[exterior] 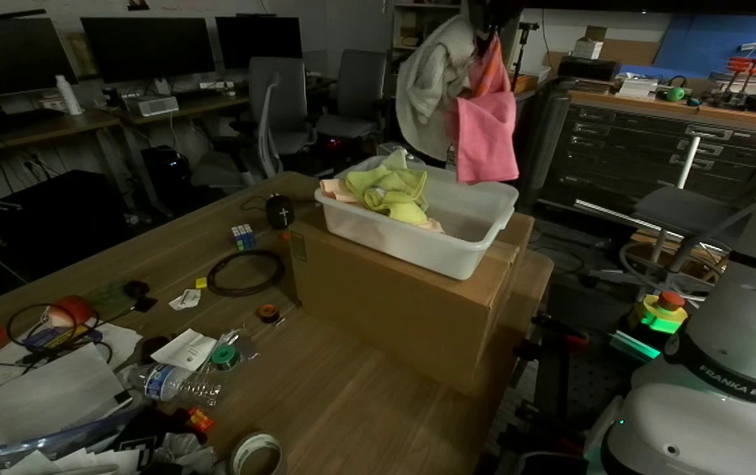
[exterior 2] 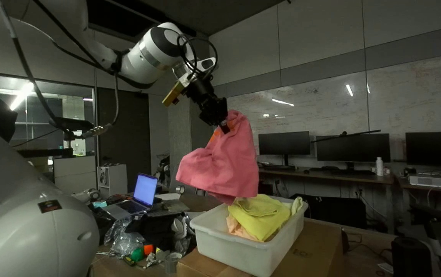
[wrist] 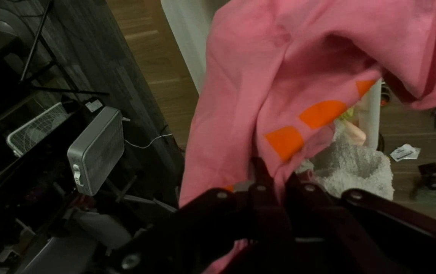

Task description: Take the t-shirts and towels out of the white storage bin and place them on the table

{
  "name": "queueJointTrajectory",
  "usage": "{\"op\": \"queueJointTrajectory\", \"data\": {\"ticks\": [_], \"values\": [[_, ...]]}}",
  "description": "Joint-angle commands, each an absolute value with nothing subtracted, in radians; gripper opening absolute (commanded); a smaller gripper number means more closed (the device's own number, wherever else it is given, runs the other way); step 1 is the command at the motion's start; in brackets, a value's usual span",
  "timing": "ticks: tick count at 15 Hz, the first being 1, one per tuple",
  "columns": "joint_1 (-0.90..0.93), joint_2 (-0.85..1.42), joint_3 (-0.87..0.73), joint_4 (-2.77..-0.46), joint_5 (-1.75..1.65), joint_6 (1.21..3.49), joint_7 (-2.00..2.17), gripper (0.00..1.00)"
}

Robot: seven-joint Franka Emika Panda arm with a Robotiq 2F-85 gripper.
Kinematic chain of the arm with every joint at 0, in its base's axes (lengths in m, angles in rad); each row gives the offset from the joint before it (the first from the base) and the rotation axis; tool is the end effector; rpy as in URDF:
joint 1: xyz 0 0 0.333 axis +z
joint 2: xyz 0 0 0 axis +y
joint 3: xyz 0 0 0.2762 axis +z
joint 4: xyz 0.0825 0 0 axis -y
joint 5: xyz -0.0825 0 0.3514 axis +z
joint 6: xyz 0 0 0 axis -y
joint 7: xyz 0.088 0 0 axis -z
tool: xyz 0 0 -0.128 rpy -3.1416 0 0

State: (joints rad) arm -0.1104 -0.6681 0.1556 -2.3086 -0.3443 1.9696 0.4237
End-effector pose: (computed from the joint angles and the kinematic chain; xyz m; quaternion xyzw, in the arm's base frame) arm 0.3764 -0.0010 0.5704 0.9527 -0.1500 0.1988 0.1742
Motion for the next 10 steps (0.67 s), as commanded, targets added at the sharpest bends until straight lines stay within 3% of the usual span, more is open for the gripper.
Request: {"op": "queueJointTrajectory", "data": {"ticks": [1,10], "values": [[-0.067,-0.639,0.225,-2.265,-0.344,1.939,0.406,0.03],[0.137,-0.488,0.296,-2.169,-0.192,1.910,0.267,0.03]]}}
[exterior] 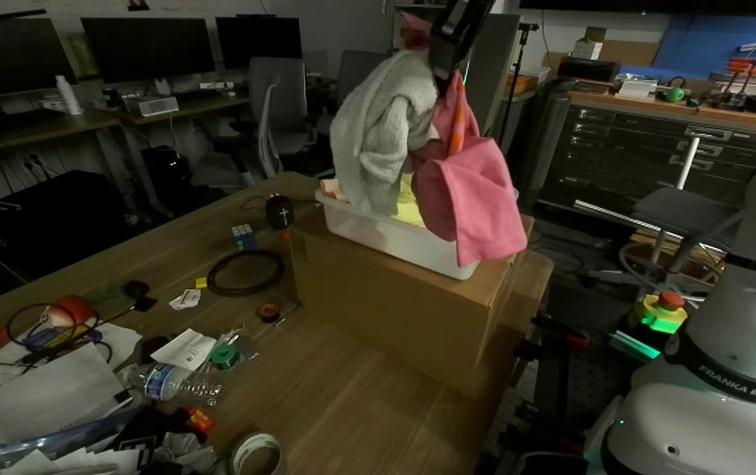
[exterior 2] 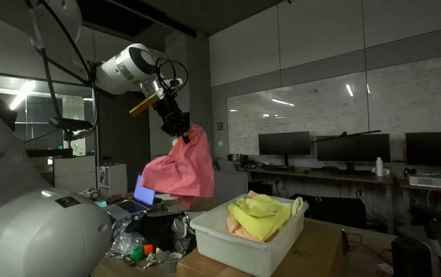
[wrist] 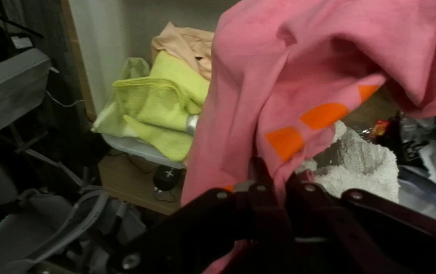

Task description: Take the t-shirts and towels out of the white storage bin and place them on the table

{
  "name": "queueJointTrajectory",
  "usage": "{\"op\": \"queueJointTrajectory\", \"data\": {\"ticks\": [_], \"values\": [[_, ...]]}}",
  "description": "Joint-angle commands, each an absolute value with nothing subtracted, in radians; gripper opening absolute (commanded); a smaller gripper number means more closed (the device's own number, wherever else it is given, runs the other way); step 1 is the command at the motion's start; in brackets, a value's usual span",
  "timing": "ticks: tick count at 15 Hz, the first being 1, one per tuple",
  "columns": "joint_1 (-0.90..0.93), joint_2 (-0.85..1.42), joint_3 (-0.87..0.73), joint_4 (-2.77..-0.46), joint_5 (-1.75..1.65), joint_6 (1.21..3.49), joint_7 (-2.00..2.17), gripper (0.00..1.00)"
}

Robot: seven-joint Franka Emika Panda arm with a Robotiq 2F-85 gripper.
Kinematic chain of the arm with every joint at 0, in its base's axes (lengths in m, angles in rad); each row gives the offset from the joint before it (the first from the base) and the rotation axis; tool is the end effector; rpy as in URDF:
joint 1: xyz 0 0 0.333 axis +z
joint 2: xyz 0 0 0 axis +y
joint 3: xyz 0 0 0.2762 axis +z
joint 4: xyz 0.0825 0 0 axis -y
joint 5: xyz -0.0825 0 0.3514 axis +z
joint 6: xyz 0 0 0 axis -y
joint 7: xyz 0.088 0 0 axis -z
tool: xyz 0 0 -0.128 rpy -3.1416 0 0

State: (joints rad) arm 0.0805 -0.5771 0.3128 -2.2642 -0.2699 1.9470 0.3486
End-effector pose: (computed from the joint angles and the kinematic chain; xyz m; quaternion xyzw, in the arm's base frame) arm 0.3723 0.1473 0.5446 0.9696 0.0424 0.1795 0.1611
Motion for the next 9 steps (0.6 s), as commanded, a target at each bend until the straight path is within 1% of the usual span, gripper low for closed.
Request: {"op": "queueJointTrajectory", "data": {"ticks": [1,6,9], "values": [[0.155,-0.462,0.290,-2.154,-0.159,1.911,0.241,0.03],[0.220,-0.348,0.252,-2.080,0.012,1.873,0.082,0.03],[0.243,-0.299,0.230,-2.036,0.103,1.784,-0.026,0.03]]}}
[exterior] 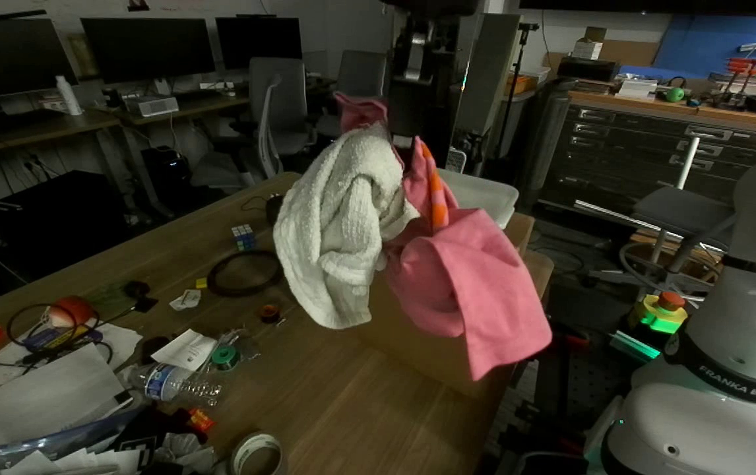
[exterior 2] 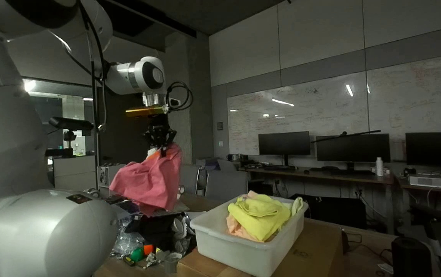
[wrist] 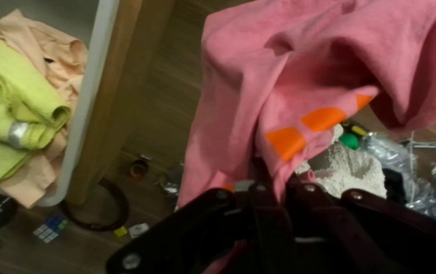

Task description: Take the t-shirts and towels out of the white storage bin and place them on the table

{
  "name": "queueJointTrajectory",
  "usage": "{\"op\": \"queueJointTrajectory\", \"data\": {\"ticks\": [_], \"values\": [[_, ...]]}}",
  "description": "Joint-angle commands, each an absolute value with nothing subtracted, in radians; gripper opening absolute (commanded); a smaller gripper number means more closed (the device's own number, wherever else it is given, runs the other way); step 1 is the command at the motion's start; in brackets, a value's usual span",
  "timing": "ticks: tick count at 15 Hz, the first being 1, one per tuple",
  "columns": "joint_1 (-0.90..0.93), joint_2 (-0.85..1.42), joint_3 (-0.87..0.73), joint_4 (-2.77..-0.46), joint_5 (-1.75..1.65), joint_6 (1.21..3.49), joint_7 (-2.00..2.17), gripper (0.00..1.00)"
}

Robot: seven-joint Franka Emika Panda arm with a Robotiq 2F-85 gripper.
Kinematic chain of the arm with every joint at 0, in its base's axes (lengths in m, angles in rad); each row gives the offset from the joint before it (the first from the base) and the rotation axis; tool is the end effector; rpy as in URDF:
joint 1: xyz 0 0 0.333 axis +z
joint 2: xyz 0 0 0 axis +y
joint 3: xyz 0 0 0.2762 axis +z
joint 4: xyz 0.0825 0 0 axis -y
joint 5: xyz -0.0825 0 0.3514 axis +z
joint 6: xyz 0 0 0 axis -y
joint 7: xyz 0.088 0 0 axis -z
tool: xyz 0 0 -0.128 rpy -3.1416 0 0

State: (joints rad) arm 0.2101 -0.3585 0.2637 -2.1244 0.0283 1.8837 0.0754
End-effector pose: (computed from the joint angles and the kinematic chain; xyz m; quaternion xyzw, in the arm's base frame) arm 0.3913 0.2140 0.5106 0.9801 0.1885 0.0598 0.0169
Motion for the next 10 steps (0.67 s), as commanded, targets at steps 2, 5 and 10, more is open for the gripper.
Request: {"op": "queueJointTrajectory", "data": {"ticks": [2,5,10], "values": [[0.242,-0.272,0.231,-2.012,0.099,1.695,-0.069,0.37],[0.233,-0.250,0.243,-1.991,0.051,1.614,-0.085,0.58],[0.200,-0.276,0.239,-2.035,-0.101,1.637,-0.037,0.96]]}}
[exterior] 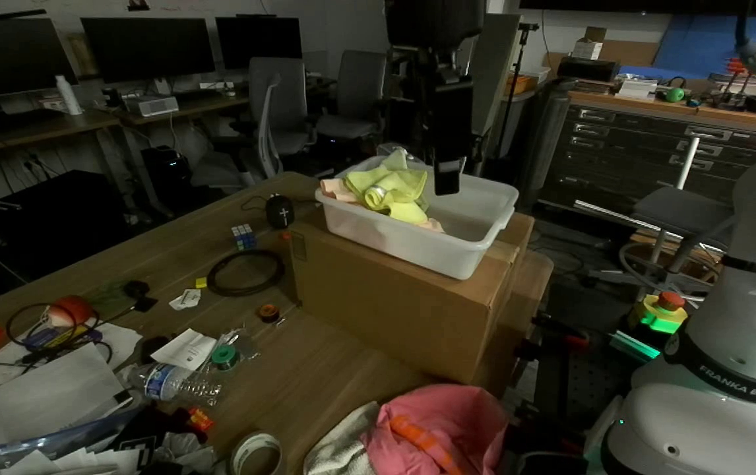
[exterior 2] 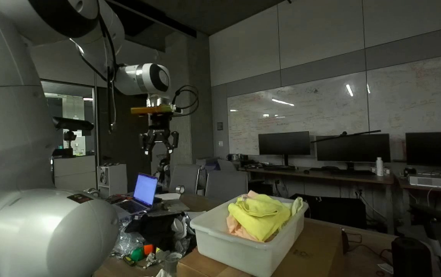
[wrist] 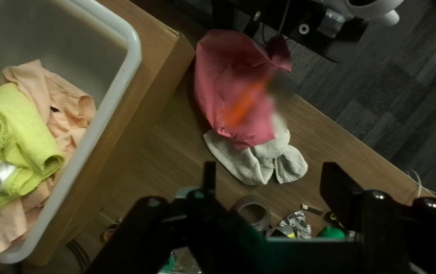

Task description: Take the t-shirts and towels out of the white storage bin and place them on the table

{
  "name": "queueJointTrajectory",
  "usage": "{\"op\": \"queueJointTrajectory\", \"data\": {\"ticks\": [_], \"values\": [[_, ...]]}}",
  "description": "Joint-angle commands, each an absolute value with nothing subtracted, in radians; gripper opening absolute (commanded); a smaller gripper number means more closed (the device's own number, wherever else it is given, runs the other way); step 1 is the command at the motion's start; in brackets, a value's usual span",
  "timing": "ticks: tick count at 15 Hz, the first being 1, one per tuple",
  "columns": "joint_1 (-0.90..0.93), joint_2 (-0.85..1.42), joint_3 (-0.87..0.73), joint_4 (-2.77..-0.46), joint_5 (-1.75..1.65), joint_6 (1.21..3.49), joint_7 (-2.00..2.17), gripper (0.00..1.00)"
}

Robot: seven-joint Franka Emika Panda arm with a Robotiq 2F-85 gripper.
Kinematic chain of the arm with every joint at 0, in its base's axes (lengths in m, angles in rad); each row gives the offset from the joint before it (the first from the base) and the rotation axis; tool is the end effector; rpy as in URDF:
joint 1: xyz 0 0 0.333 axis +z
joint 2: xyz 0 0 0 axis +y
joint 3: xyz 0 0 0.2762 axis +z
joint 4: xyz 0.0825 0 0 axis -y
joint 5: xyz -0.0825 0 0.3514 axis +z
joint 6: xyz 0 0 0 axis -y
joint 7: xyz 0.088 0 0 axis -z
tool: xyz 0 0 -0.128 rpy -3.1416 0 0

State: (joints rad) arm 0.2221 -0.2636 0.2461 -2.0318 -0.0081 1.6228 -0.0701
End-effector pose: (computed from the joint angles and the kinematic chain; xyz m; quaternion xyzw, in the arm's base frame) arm 0.3886 0.2026 0.4902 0.9621 0.2592 -0.0680 0.0498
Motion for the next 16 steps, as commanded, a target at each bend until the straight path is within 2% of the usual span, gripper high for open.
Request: {"op": "queueJointTrajectory", "data": {"ticks": [1,9,16], "values": [[0.184,-0.291,0.228,-2.056,-0.146,1.664,-0.017,0.99],[0.006,-0.276,0.059,-2.142,-0.338,1.915,0.118,1.00],[-0.037,-0.185,-0.043,-2.170,-0.210,2.113,-0.013,1.00]]}}
